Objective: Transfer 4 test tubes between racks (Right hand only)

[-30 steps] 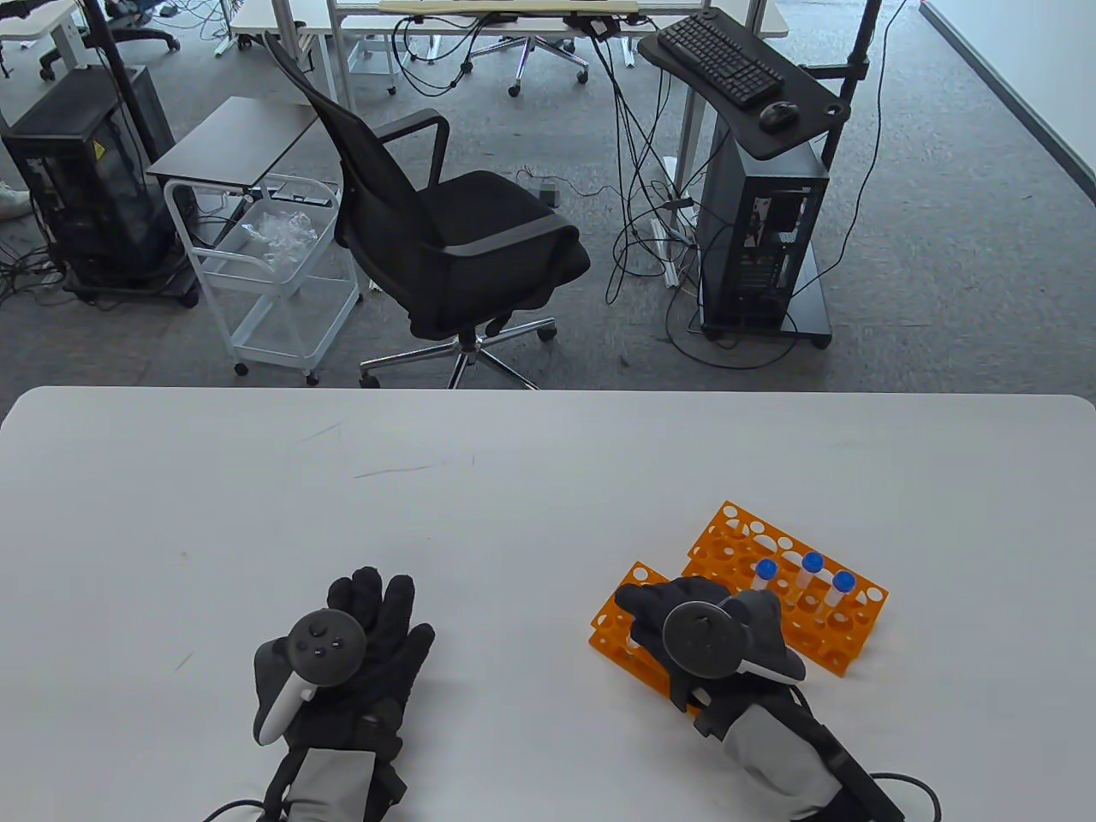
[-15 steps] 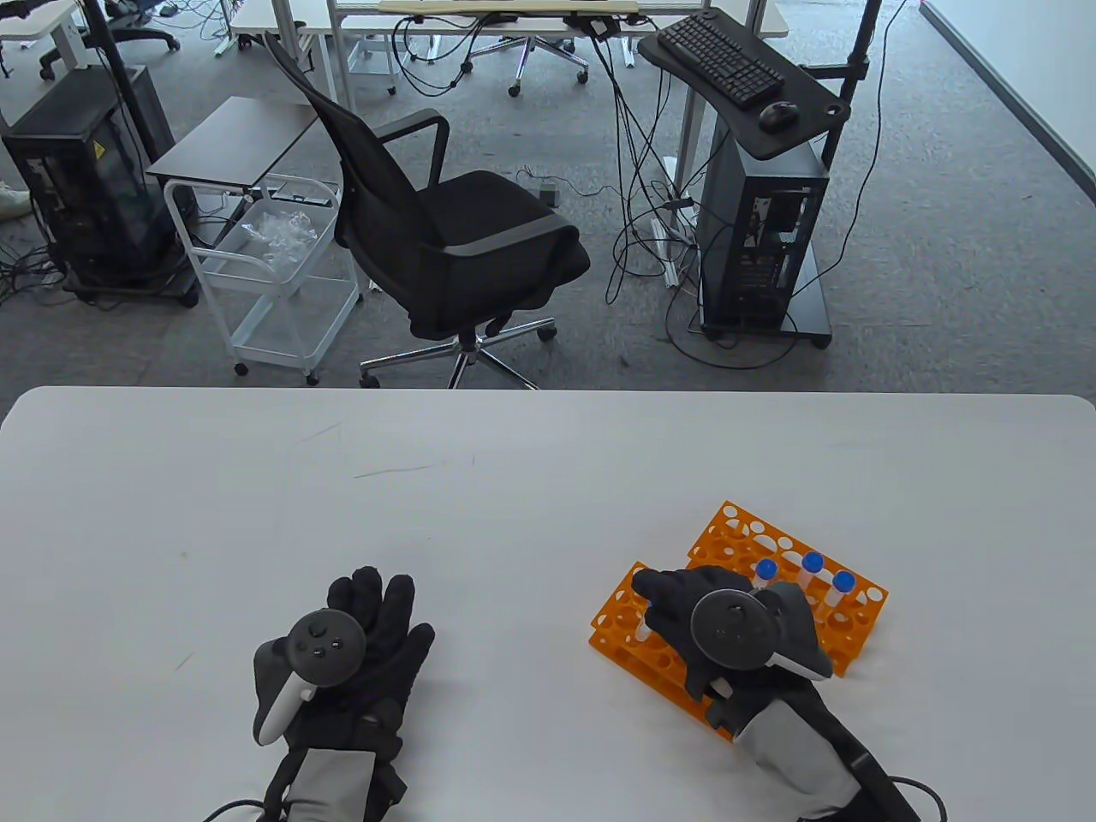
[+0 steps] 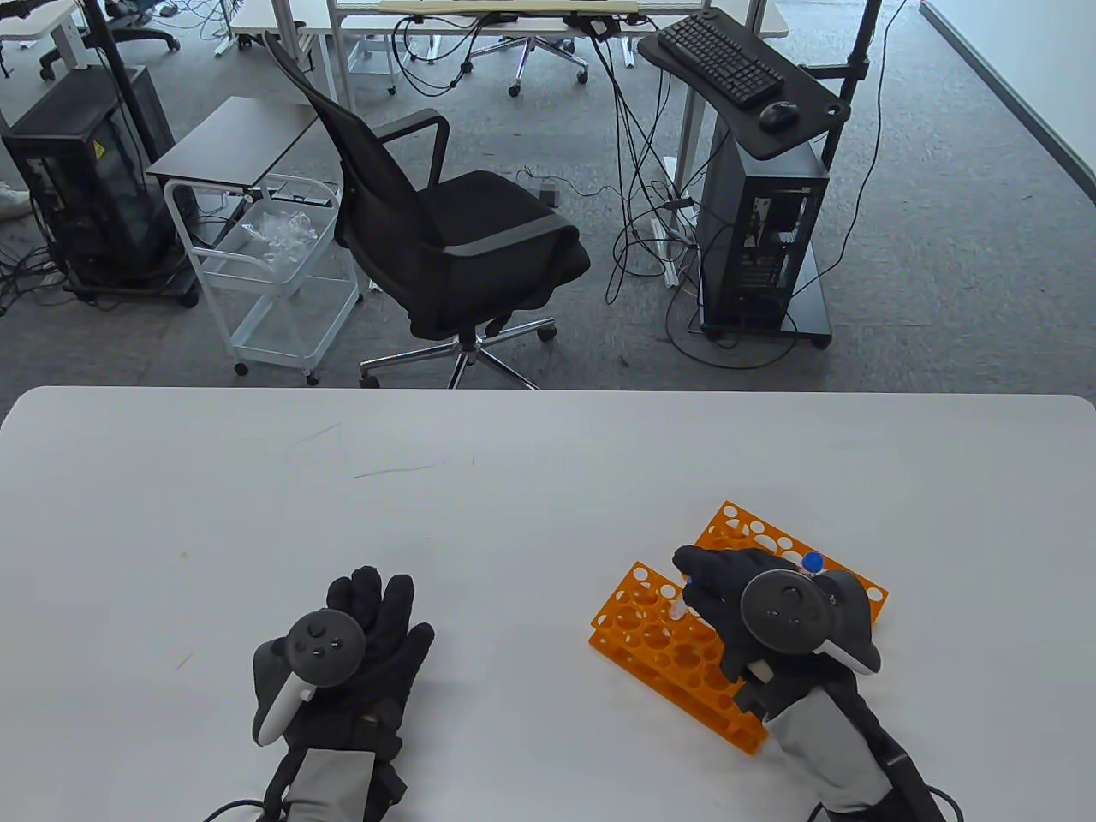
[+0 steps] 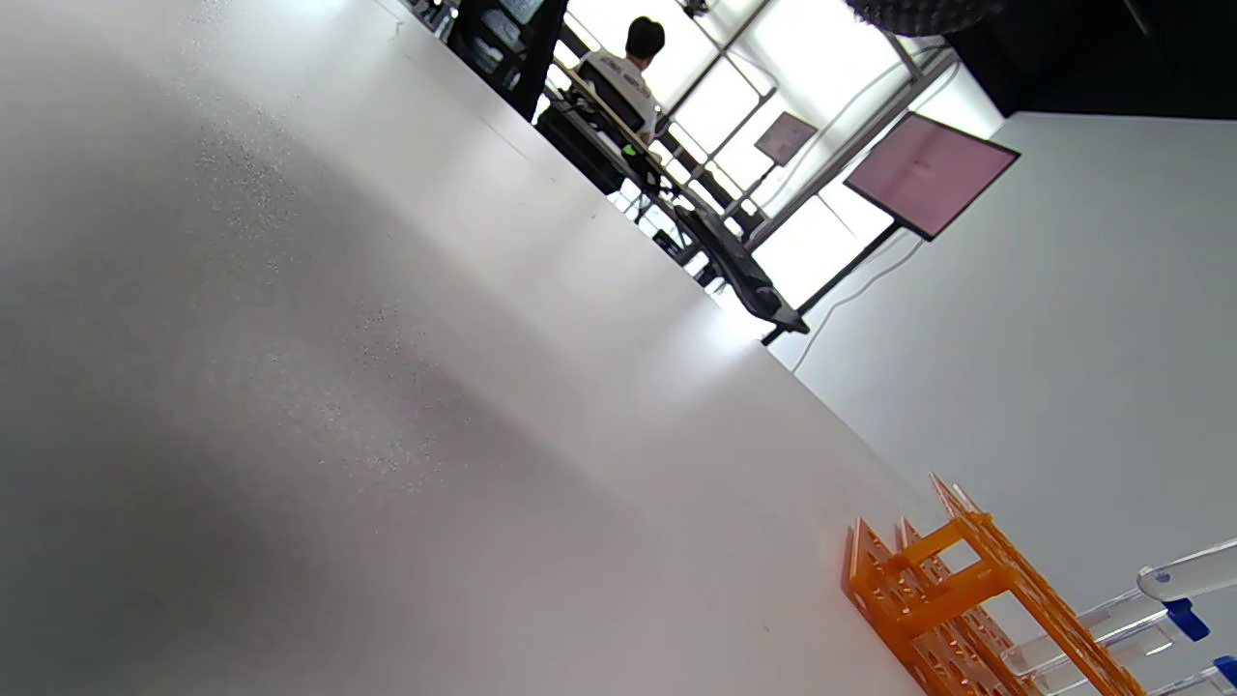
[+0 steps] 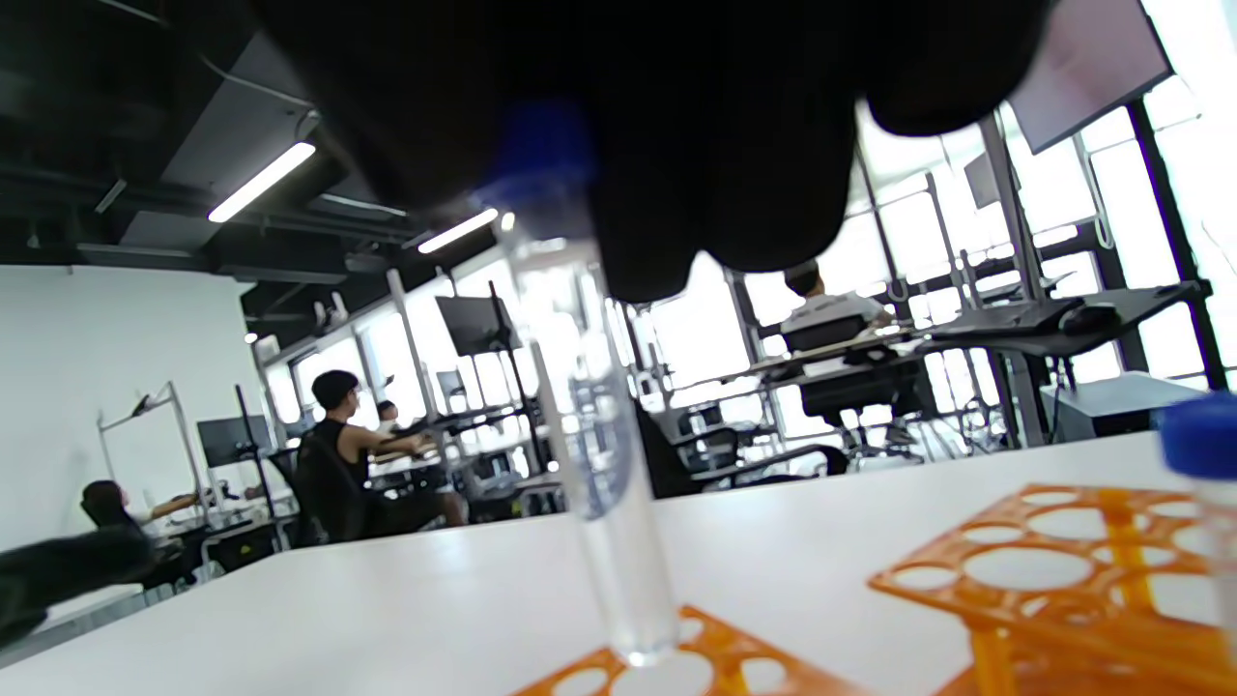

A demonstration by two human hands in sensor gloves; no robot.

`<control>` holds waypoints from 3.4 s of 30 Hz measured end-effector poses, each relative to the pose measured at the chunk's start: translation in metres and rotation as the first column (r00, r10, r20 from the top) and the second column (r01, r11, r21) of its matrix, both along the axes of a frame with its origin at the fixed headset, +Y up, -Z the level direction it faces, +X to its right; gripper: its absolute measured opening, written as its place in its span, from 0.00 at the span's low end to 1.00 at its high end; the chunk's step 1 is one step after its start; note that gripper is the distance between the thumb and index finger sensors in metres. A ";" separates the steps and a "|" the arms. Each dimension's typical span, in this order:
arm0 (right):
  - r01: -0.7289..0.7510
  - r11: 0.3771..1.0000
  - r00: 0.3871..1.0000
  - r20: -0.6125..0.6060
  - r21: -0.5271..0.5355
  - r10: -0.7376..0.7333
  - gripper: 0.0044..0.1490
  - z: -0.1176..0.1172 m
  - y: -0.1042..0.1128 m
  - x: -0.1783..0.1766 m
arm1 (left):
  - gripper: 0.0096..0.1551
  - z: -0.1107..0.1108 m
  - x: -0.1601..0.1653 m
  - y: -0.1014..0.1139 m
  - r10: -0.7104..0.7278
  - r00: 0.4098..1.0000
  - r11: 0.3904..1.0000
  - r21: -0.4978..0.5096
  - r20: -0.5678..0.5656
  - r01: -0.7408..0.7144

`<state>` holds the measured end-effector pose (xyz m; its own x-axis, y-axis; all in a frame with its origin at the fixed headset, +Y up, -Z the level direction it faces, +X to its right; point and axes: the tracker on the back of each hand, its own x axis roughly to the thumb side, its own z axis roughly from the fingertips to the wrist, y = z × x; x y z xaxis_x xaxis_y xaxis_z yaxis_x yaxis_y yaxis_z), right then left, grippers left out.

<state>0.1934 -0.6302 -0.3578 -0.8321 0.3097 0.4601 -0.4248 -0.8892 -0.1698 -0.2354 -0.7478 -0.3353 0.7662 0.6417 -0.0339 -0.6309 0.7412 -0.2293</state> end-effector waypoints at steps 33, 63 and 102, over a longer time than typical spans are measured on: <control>0.074 0.991 0.955 0.294 -0.115 -0.037 0.29 -0.005 0.021 0.104 | 0.40 0.000 0.000 0.000 0.000 1.000 1.000 0.000 0.000 0.000; 0.067 0.932 0.890 0.443 -0.357 0.105 0.29 -0.014 -0.001 0.146 | 0.40 0.000 0.000 0.000 0.000 1.000 1.000 0.000 0.000 0.000; 0.100 0.850 0.858 0.478 -0.517 0.190 0.29 -0.030 -0.038 0.152 | 0.40 0.000 0.000 0.000 0.000 1.000 1.000 0.000 0.000 0.000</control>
